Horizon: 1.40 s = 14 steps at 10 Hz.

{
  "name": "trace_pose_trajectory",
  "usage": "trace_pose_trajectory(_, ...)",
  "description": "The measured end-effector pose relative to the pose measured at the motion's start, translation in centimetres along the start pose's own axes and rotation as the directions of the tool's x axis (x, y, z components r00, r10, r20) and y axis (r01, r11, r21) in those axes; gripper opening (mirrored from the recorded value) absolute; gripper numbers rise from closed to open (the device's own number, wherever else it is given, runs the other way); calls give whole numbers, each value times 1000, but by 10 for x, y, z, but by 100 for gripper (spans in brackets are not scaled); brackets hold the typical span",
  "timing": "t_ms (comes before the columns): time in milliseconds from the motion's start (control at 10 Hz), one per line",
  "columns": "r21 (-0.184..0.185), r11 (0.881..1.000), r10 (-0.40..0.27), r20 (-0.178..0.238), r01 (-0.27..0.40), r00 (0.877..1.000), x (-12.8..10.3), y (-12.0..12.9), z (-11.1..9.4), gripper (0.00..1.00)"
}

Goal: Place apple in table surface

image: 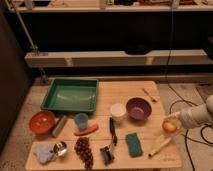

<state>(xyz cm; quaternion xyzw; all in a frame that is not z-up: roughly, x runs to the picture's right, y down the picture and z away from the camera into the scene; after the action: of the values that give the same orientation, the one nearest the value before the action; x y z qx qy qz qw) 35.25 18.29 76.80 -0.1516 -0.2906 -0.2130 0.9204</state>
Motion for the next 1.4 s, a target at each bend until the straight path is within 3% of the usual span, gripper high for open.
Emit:
trace_pose_trajectory(300, -45, 999, -31, -8, 31, 999, 5, -14, 14, 0)
trace_pose_trajectory(800, -124, 988, -96, -18, 93, 995, 0, -13, 33, 1)
trace_pose_trajectory(1000, -157, 979, -137, -23, 132, 990, -3, -21, 41, 18)
trace_pose_trajectory(1400, -152, 977, -152, -20, 147, 988, -1, -25, 48, 57)
